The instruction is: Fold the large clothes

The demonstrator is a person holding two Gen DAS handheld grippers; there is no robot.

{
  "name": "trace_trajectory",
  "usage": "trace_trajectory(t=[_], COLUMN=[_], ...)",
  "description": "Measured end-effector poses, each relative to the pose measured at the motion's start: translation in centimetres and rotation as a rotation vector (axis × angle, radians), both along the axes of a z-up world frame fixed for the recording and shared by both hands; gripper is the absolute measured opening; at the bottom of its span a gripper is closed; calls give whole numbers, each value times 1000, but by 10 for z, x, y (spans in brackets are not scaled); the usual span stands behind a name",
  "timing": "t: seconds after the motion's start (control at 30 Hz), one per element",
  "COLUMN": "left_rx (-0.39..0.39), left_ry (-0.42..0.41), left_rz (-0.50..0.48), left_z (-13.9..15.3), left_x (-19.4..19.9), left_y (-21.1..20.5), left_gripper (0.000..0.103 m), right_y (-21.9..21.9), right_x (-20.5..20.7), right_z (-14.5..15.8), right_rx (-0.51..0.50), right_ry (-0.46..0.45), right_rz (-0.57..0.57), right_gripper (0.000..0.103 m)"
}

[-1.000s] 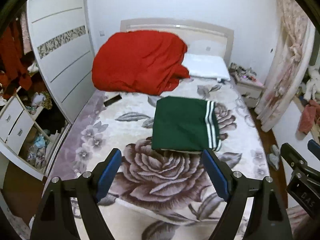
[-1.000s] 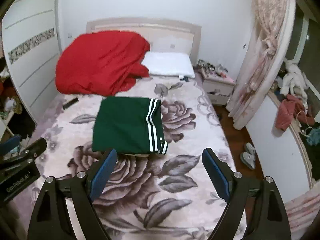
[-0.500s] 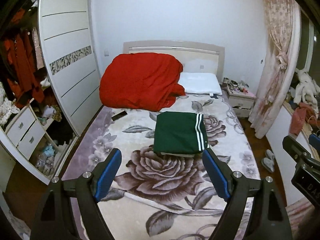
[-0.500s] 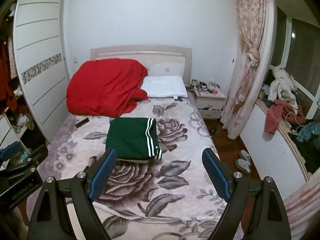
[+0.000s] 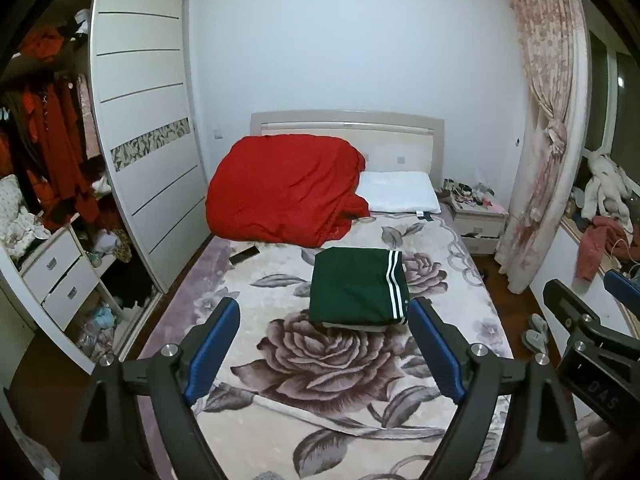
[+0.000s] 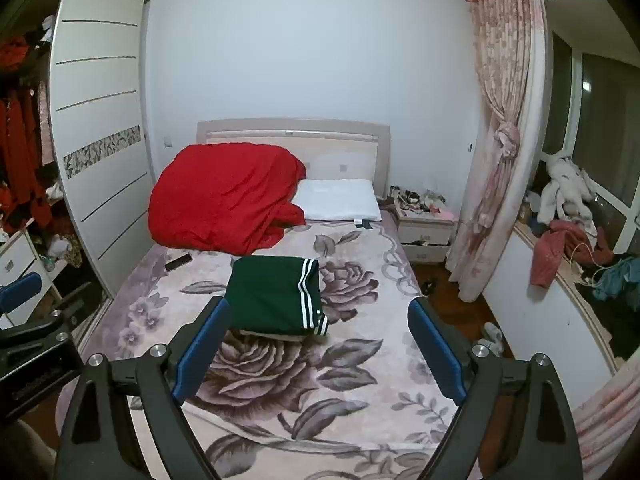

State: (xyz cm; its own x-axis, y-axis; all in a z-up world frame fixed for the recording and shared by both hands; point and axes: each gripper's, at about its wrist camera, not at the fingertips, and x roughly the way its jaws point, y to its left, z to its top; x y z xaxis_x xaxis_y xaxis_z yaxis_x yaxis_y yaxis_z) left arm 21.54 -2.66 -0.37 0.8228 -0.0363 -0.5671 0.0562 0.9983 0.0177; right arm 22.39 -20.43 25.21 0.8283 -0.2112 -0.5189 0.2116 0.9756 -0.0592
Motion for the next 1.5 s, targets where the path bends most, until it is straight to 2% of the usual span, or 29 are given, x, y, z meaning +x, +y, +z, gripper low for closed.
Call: trace_trajectory(t=[0.53,1.5], left_rx=[6,21], left_ry=[5,-40], left_rz=[22,53], left_z=[-2,12], left_x=[-12,-22], left_y=[-2,9], left_gripper=[87,87], right_y=[-4,8], right_x=[3,4], right_z=[7,7], right_rx=[15,30], right_ry=[-13,-9], right_rz=[37,61], right_gripper=[93,93])
